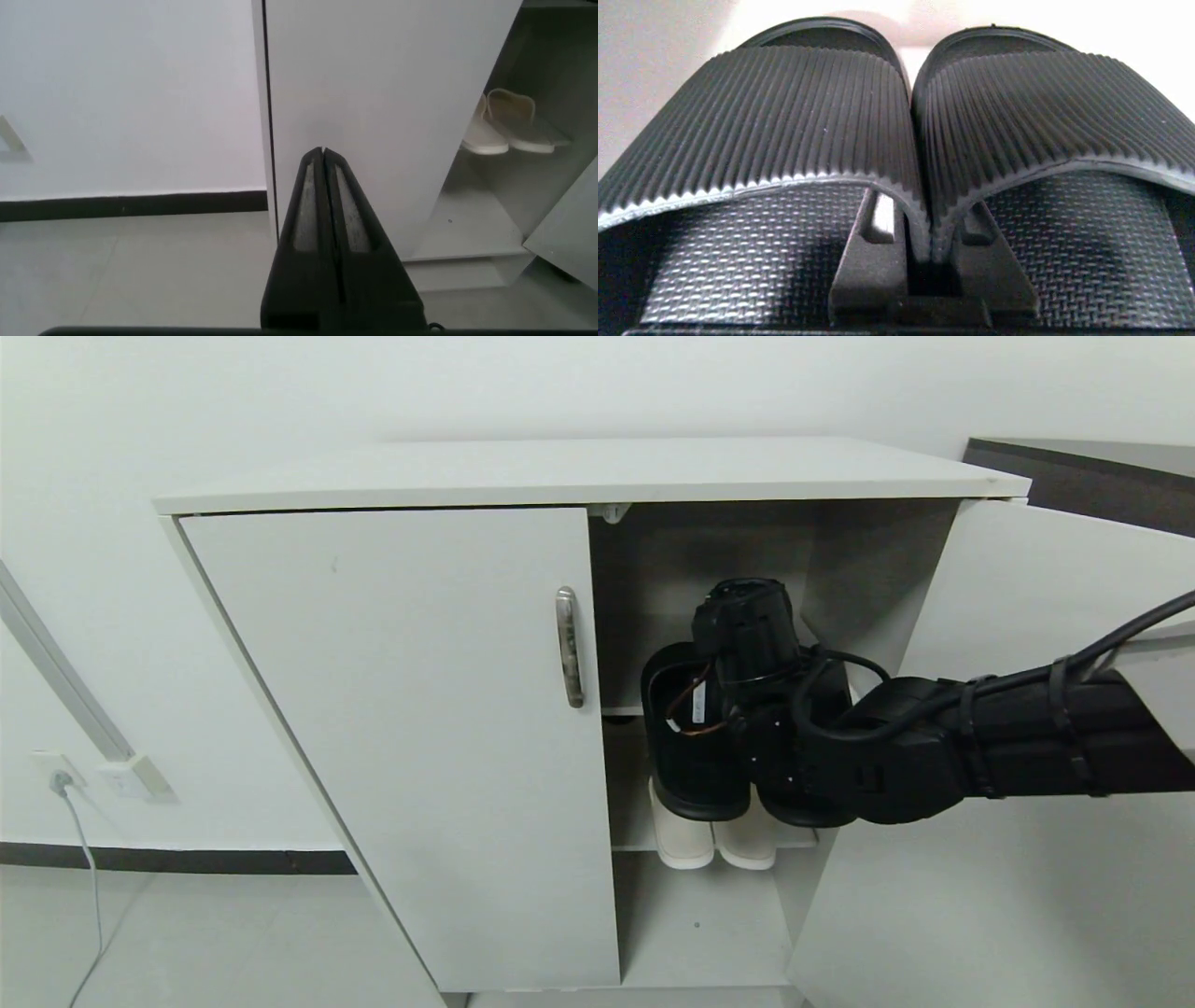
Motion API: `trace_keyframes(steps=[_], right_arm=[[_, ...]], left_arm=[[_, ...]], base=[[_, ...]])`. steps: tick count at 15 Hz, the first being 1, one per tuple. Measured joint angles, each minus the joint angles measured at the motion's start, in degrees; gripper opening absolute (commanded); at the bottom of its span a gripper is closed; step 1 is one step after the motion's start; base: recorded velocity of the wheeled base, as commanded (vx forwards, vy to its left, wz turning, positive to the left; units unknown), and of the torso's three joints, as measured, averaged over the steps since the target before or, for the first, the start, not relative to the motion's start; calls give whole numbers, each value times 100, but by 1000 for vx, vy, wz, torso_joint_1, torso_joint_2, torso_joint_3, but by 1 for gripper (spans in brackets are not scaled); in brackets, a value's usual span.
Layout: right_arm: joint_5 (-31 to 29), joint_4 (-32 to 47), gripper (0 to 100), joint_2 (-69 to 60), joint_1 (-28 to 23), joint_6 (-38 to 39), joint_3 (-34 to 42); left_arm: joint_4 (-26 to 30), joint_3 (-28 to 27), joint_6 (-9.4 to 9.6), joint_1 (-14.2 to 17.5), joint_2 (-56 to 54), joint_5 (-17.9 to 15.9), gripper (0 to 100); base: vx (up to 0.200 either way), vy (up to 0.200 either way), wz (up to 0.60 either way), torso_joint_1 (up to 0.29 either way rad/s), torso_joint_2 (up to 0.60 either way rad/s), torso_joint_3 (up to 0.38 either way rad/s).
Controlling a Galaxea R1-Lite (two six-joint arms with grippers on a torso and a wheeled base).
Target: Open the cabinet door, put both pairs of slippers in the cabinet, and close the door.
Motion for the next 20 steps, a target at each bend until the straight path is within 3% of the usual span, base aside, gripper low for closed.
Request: trace_keyframes(steps=[9,12,15,20], right_arm=[[361,61,0,505,-391,-413,-942],[378,66,0,578,-455,-418,-1031],[385,66,0,599,-478,-411,-1041],[378,72,0,603,-474,-411,-1036]], left_arm=[[0,0,-5,0,0,10,0],[0,0,-5,-2,0,10,0],[-2,0,-2,0,0,10,0],[-5,-2,-11,0,0,10,0]], base=[[0,0,0,0,0,0],[0,0,0,0,0,0],[200,0,0,1,2,1],[0,0,0,0,0,0]])
